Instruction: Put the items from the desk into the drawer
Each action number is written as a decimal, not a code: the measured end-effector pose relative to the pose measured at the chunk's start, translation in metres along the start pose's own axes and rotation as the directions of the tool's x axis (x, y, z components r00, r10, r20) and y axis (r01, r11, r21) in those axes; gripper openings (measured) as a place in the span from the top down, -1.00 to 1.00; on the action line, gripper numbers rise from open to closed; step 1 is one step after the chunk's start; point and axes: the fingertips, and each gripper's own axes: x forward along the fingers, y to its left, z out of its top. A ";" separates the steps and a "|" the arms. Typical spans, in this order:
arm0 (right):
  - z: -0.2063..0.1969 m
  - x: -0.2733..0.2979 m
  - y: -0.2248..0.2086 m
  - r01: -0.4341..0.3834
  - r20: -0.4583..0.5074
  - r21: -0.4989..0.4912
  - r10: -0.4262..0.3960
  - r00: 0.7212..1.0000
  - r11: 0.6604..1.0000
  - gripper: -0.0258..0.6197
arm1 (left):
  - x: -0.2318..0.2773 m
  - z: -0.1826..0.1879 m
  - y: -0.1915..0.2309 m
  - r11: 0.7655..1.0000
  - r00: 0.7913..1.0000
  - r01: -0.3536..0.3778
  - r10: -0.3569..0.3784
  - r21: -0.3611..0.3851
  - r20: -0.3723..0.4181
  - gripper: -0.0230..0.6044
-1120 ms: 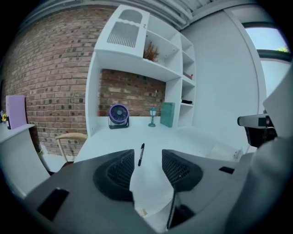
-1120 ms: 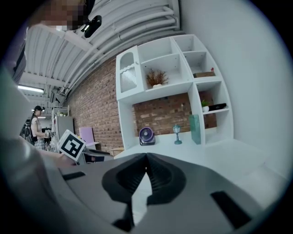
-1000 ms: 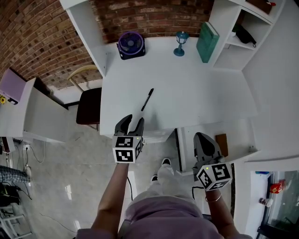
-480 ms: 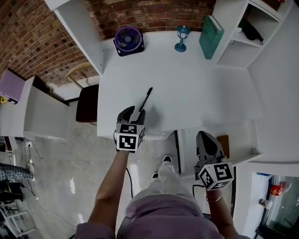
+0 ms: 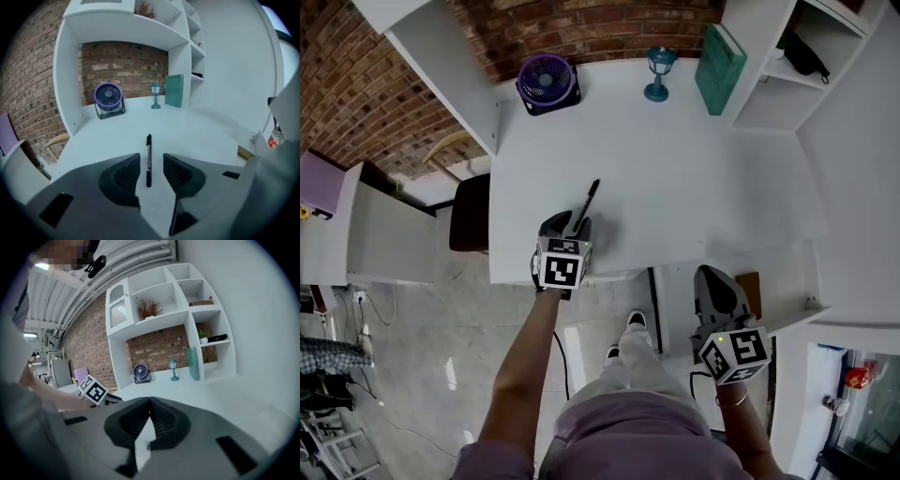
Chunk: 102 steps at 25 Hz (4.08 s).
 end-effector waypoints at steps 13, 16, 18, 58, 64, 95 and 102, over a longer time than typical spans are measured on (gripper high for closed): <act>-0.004 0.006 -0.010 0.019 -0.021 0.015 -0.019 1.000 1.000 0.91 | 0.032 -0.004 0.005 1.000 0.997 0.013 -0.011 0.025 -0.079 0.55; -0.005 0.007 -0.012 0.022 -0.024 0.018 -0.021 0.999 1.000 0.91 | 0.038 -0.005 0.004 0.999 0.995 0.023 -0.020 0.027 -0.099 0.56; -0.005 0.007 -0.013 0.024 -0.025 0.019 -0.024 0.999 1.000 0.91 | 0.041 -0.006 0.004 0.999 0.994 0.032 -0.028 0.027 -0.109 0.57; -0.011 -0.041 -0.012 0.079 0.001 0.033 -0.079 0.997 0.996 0.91 | -0.025 0.021 -0.082 0.979 0.980 0.195 -0.197 0.055 0.025 0.81; -0.019 -0.066 -0.006 0.104 0.015 0.036 -0.105 0.994 0.994 0.91 | -0.049 0.023 -0.113 0.968 0.970 0.233 -0.239 0.094 0.054 0.81; -0.044 -0.185 0.004 0.320 0.046 0.085 -0.324 0.945 0.944 0.91 | -0.117 -0.009 -0.247 0.839 0.872 0.469 -0.490 0.275 0.006 0.81; -0.044 -0.191 -0.016 0.337 0.042 0.089 -0.342 0.939 0.937 0.91 | -0.104 -0.007 -0.272 0.822 0.861 0.492 -0.508 0.286 -0.022 0.81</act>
